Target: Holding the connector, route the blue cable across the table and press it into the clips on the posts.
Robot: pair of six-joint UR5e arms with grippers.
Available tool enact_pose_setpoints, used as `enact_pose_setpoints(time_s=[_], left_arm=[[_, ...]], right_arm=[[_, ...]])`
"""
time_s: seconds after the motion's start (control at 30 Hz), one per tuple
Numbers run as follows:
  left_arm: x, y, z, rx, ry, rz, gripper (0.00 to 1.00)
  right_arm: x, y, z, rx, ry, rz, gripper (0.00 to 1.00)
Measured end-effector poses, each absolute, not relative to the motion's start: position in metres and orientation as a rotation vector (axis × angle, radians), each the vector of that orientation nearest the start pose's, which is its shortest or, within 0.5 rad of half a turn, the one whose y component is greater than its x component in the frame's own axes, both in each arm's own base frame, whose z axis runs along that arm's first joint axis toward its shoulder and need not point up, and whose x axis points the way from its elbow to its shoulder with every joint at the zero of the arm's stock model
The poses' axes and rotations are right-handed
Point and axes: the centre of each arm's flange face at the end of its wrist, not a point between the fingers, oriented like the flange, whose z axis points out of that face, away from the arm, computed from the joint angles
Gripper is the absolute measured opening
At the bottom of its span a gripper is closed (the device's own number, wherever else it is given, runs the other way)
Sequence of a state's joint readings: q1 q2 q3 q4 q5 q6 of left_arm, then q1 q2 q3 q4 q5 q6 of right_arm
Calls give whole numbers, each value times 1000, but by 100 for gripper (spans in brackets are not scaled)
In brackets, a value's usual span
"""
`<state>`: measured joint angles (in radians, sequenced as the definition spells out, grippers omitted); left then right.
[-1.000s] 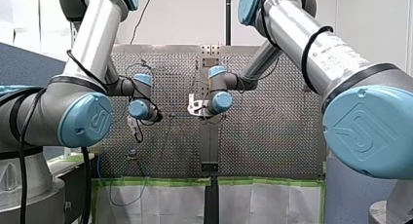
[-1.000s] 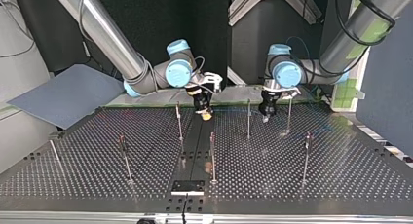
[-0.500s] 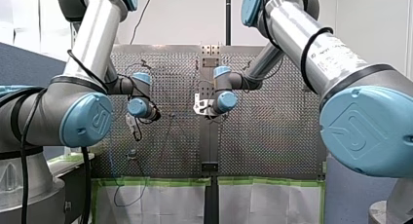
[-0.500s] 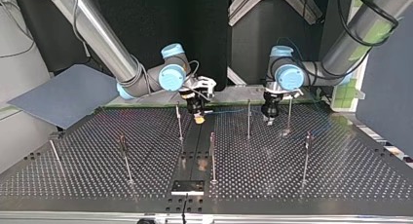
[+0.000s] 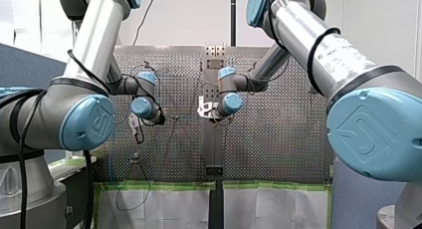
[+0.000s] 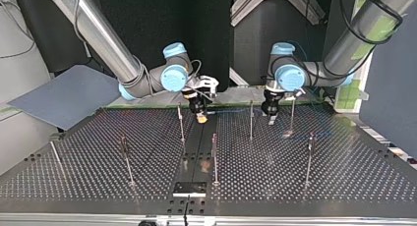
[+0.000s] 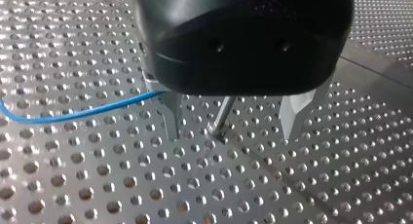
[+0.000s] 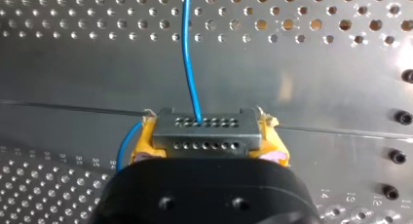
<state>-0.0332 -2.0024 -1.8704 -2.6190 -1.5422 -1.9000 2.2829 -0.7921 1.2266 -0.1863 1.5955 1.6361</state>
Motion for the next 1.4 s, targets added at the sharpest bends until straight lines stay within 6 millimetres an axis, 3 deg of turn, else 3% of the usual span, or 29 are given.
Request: enact_pose_setpoints(time_s=[0.23,0.73,1.07,1.23,1.4], left_arm=[[526,-163,172,-222,1818,-224,100],[462,-178,188,-205,1901,-199,100],[429,-208,212,-130,1878,-307,100],[423,-222,231,-130,1816,-337,100],[418,-238,236,-126,1779,-362,100]], right_arm=[[575,-462,178,-2645,1343,-2104,0],[576,-459,178,-2641,1346,-2092,0],[571,-456,186,-2657,1369,-2063,0],[560,-456,203,-2644,1406,-2076,0],[550,-455,201,-2647,1447,-2052,0]])
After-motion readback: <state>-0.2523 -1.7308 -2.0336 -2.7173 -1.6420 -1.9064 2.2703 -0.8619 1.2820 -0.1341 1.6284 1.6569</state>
